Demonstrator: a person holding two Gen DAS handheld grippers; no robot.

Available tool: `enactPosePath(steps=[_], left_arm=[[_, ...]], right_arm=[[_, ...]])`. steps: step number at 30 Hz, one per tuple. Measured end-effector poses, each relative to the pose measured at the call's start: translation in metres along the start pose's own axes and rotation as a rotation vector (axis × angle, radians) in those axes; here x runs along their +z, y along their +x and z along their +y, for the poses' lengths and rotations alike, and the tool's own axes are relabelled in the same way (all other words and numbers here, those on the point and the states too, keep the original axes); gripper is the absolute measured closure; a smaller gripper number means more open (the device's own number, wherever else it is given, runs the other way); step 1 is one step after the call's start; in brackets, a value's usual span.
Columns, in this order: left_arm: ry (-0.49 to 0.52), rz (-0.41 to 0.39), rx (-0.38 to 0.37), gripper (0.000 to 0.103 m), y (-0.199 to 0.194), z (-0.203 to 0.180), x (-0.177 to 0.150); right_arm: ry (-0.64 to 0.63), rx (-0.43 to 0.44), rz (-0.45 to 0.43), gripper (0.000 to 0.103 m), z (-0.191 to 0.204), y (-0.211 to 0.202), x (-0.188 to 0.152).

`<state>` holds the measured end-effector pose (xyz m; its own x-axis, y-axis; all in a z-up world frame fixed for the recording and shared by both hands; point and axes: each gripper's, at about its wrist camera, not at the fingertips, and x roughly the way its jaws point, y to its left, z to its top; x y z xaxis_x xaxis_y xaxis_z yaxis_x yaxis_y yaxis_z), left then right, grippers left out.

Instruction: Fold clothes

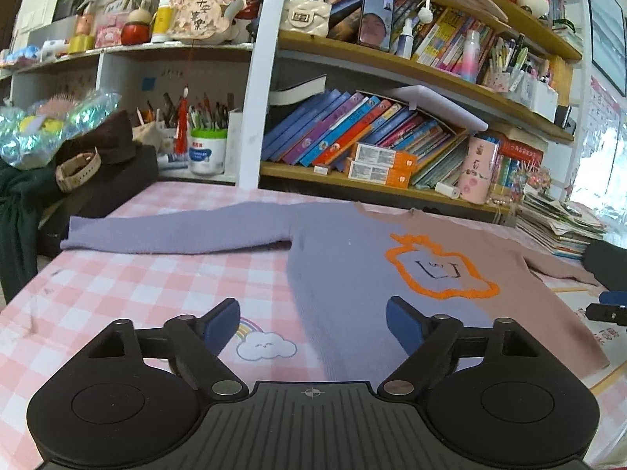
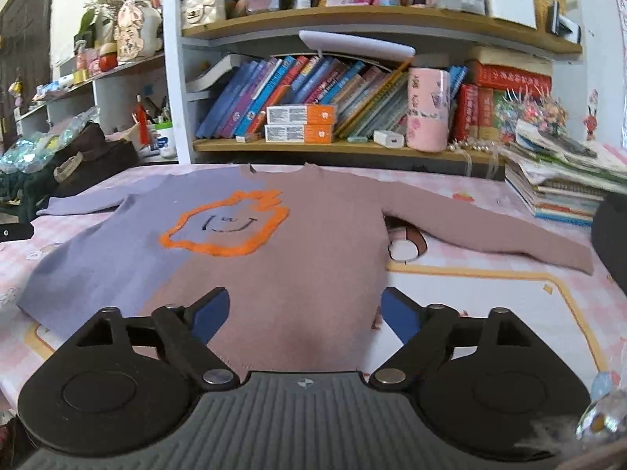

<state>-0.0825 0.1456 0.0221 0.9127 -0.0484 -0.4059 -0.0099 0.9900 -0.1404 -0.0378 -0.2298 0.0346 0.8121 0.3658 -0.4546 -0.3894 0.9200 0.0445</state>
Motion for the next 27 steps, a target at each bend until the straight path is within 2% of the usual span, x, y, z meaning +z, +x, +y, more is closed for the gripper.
enactPosePath(steps=[6, 13, 20, 27], left_arm=[[0.041, -0.023, 0.038, 0.009, 0.003, 0.001, 0.008], [0.021, -0.034, 0.138, 0.007, 0.016, 0.015, 0.021], [-0.006, 0.026, 0.243, 0.007, 0.041, 0.035, 0.029], [-0.041, 0.08, 0.331, 0.007, 0.068, 0.064, 0.043]], right_arm=[[-0.044, 0.052, -0.02, 0.006, 0.001, 0.016, 0.019], [-0.092, 0.142, -0.034, 0.004, 0.001, 0.052, 0.046], [-0.146, 0.226, 0.002, 0.004, 0.006, 0.096, 0.052], [-0.208, 0.247, 0.022, 0.004, 0.015, 0.121, 0.039]])
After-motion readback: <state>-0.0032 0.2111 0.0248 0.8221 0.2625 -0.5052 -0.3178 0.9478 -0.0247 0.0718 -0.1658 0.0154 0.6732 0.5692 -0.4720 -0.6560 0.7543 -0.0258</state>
